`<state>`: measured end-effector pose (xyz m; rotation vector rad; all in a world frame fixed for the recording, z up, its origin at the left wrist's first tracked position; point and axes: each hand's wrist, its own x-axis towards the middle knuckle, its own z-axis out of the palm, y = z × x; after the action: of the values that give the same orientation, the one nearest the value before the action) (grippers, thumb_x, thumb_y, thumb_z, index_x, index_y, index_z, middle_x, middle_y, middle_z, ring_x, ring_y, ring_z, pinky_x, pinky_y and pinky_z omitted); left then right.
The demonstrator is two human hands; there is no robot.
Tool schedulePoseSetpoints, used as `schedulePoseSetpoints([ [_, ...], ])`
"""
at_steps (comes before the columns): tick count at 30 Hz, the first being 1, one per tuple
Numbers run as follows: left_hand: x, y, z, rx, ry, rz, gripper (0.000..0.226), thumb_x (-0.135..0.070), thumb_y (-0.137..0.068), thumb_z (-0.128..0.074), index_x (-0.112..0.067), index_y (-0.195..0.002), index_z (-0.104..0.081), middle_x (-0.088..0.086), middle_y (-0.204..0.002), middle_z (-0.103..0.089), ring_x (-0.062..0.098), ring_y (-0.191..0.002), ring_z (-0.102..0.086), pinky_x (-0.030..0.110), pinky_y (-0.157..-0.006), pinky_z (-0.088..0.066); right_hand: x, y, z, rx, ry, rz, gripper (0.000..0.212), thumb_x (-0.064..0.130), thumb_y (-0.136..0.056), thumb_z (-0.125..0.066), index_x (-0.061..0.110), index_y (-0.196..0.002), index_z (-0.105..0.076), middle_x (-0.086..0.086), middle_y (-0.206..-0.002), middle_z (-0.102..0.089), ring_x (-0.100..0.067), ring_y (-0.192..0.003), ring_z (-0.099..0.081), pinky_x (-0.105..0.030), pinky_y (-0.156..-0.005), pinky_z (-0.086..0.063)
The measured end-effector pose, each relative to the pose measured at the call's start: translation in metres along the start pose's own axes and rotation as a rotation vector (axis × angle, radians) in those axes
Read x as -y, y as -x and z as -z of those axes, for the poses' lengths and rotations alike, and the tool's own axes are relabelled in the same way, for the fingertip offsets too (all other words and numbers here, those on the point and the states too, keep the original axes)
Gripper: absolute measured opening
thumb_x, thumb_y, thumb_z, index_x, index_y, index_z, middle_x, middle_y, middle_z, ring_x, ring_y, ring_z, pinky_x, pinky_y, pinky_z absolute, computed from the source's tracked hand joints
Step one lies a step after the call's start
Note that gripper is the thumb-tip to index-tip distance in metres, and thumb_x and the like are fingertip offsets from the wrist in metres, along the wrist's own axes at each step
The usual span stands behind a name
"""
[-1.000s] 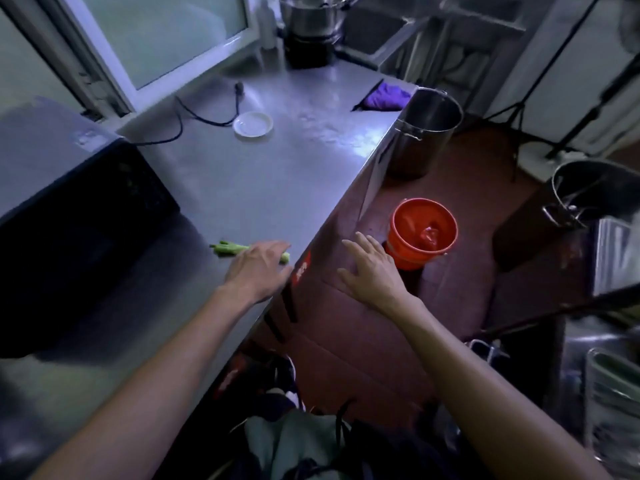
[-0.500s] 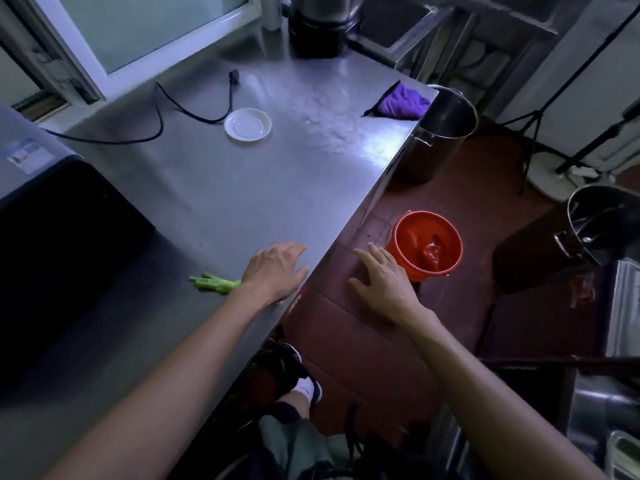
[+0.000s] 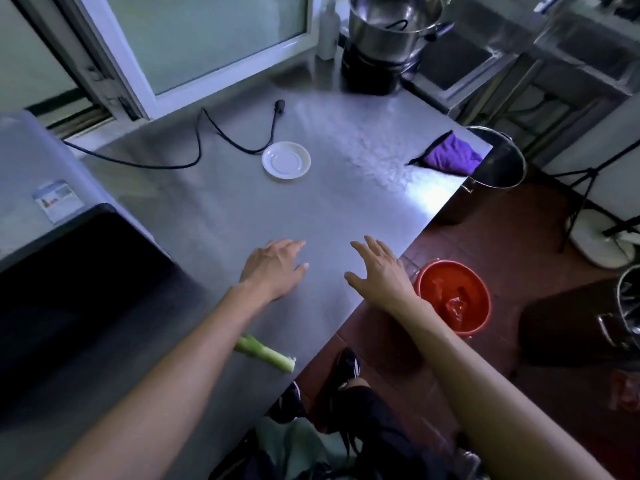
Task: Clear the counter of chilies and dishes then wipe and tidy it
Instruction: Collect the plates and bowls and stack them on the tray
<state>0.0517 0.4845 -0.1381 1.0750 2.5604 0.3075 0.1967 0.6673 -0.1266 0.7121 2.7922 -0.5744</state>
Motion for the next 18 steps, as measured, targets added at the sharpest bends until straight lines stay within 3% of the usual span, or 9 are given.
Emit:
schedulePoseSetpoints([
  [18,0.064,-0.134,0.021,-0.002,0.081,0.479,0.054,-0.045,-0.097,-0.052,-0.025,-0.146,-0.044,-0.002,-0.147,-0.049,0.022,-0.133,-0.045,0.039,-0.105,-0.041,0.023,-0.285,-0.007,0.236,0.135,0.325,0.085,0.06,-0.086,-0.059,0.031,-0.154,-0.018,-0.004,-0.167,-0.005,-0.029,-0.152,-0.003,-0.049,-0.118,-0.018],
])
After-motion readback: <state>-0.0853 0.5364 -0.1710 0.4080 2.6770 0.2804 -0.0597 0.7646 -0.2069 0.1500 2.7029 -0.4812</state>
